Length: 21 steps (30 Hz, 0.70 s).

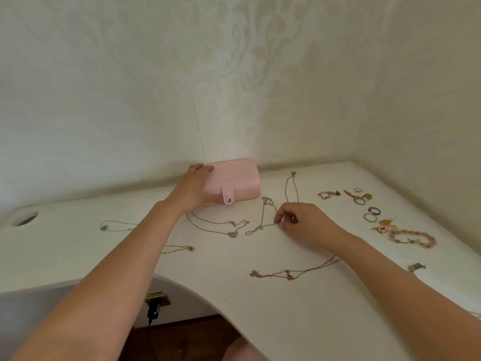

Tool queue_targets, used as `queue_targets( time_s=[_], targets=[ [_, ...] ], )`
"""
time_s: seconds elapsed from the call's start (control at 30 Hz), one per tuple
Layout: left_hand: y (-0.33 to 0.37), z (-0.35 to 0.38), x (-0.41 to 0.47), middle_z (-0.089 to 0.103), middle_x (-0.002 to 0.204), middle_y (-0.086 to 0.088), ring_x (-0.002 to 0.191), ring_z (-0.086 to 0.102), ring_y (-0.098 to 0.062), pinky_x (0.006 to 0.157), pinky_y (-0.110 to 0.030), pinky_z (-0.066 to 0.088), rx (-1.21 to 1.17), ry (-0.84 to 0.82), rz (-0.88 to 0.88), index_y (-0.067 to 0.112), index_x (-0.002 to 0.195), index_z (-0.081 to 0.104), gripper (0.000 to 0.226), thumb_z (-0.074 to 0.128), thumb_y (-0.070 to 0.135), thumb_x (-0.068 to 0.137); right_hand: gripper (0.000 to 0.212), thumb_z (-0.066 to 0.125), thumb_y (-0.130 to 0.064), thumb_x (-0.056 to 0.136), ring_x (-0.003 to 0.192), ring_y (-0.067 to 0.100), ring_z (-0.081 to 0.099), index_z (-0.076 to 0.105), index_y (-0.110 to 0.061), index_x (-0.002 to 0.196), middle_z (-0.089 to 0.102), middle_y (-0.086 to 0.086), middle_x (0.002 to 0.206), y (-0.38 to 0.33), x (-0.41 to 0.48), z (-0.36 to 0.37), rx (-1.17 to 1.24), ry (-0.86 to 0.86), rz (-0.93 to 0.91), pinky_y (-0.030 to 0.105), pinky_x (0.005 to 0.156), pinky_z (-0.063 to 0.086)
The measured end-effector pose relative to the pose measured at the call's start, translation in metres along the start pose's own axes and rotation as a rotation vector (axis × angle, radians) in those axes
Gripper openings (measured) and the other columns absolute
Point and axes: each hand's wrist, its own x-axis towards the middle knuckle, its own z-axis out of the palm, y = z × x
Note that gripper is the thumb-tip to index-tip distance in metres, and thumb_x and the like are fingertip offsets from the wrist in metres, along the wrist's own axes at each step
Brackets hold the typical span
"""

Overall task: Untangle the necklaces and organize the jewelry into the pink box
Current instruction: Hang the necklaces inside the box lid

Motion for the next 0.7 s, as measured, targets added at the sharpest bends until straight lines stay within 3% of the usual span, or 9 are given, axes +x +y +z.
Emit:
queue_targets(
  time_s=[0.2,0.3,0.37,0.4,0.47,0.57,0.63,0.7],
  targets=[
    [0.006,0.005,0.004,0.042,0.139,-0.004,0.132,0.035,-0.022,0.113,-0.051,0.018,0.145,0.192,0.088,0.021,0.133,0.049,0.067,0.074,0.043,0.074,0.016,0.053,-0.013,0.088,0.056,0.002,0.042,0.064,-0.025,0.088,0.051,-0.011,0.069,0.000,-0.001,0.002,0.010,0.003,-0.009,0.010,0.054,0.036],
    [0.009,0.000,0.004,0.058,0.123,-0.004,0.115,0.052,-0.024,0.104,-0.043,0.034,0.029,0.278,0.219,0.016,0.123,0.062,0.041,0.067,0.030,0.085,0.015,0.053,-0.014,0.088,0.057,0.002,0.043,0.064,-0.025,0.089,0.051,-0.011,0.070,0.001,-0.001,0.002,0.016,0.003,-0.013,0.009,0.055,0.036],
    [0.018,-0.008,0.004,0.063,0.099,0.000,0.093,0.057,-0.020,0.083,-0.031,0.041,-0.077,0.249,0.260,0.011,0.107,0.069,0.026,0.057,0.029,0.093,0.015,0.054,-0.014,0.088,0.058,0.002,0.043,0.063,-0.026,0.088,0.051,-0.010,0.070,0.002,0.000,0.003,0.014,0.011,-0.015,0.010,0.054,0.036],
    [0.024,-0.012,0.005,0.059,0.082,0.001,0.079,0.055,-0.019,0.071,-0.030,0.038,-0.105,0.228,0.255,0.009,0.090,0.069,0.029,0.051,0.031,0.097,0.015,0.054,-0.014,0.088,0.058,0.003,0.043,0.062,-0.026,0.087,0.051,-0.010,0.070,0.003,0.000,0.004,0.011,0.015,-0.017,0.010,0.054,0.036],
    [0.034,-0.022,0.010,0.043,0.061,0.001,0.060,0.043,-0.020,0.059,-0.032,0.029,-0.109,0.239,0.227,0.012,0.062,0.049,0.042,0.045,0.031,0.099,0.014,0.055,-0.015,0.088,0.059,0.003,0.044,0.062,-0.027,0.086,0.051,-0.010,0.070,0.004,0.000,0.005,0.000,0.027,-0.031,0.012,0.055,0.036],
    [0.043,-0.035,0.021,0.034,0.053,0.001,0.054,0.034,-0.019,0.053,-0.033,0.022,-0.082,0.321,0.190,0.016,0.055,0.033,0.048,0.043,0.029,0.100,0.010,0.057,-0.017,0.089,0.062,0.003,0.044,0.061,-0.026,0.088,0.051,-0.010,0.074,0.006,-0.003,0.007,-0.033,0.051,-0.079,0.013,0.059,0.037],
    [0.048,-0.041,0.025,0.035,0.051,0.001,0.054,0.036,-0.021,0.052,-0.033,0.021,-0.049,0.399,0.166,0.017,0.055,0.032,0.048,0.041,0.028,0.101,0.010,0.059,-0.017,0.089,0.067,0.003,0.046,0.062,-0.026,0.093,0.052,-0.009,0.084,0.007,-0.004,0.008,-0.039,0.073,-0.109,0.012,0.063,0.037],
    [0.054,-0.046,0.027,0.040,0.053,0.000,0.056,0.040,-0.024,0.054,-0.032,0.023,0.035,0.467,0.161,0.015,0.058,0.038,0.046,0.038,0.028,0.101,0.017,0.060,-0.017,0.089,0.085,0.005,0.050,0.063,-0.024,0.103,0.053,-0.010,0.101,0.007,-0.004,0.008,-0.060,0.087,-0.136,0.013,0.076,0.038]
  ],
)
